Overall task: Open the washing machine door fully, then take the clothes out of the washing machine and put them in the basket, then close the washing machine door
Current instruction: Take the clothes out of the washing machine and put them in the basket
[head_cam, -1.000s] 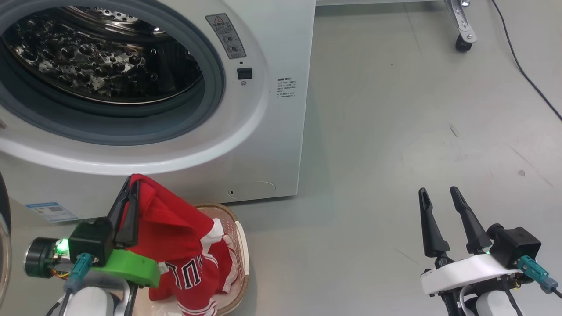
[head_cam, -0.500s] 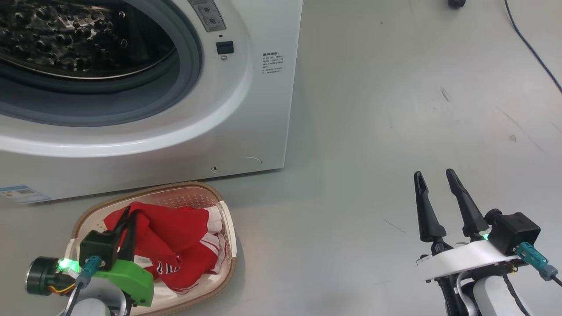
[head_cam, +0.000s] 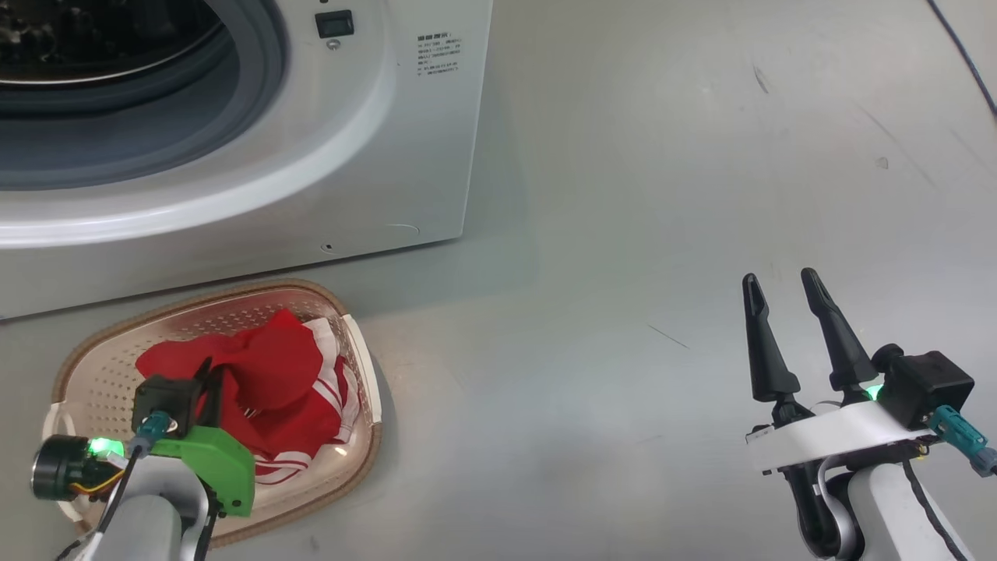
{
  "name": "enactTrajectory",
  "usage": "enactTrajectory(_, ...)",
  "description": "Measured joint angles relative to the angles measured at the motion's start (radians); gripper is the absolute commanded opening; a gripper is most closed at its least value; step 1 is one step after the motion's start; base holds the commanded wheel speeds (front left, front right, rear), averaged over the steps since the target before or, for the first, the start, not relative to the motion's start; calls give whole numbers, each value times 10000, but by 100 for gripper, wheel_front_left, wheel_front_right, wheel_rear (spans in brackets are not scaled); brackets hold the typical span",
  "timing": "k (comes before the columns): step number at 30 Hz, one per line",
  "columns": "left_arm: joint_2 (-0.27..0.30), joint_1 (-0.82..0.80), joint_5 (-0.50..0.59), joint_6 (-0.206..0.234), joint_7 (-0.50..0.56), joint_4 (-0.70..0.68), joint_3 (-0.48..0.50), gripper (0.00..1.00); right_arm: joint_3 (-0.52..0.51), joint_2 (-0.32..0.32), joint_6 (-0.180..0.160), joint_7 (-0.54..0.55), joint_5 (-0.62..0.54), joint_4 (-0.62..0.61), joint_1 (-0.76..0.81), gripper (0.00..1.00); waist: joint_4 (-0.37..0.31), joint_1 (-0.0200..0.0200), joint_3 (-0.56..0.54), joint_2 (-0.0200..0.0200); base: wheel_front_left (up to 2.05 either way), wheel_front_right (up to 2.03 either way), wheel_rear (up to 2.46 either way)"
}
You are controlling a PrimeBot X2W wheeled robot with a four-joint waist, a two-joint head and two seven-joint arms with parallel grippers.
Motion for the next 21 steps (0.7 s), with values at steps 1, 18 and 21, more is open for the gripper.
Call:
enactTrajectory(1,2,-113,0,2,12,109,4,0,-4,-12,0,0,0,-12,-34,100,-40,0,109,0,0,0,0)
enactTrajectory(18,232,-1313,-259,568,395,2472,805,0,-46,-123,0,0,0,-265,-725,100,-336,0,1846,0,0,0,0)
enactTrajectory(21,224,-1409,-412,759,395,2886,961,0,-79,-121,0,0,0,-232,-740,100,-348,0,1991,0,0,0,0)
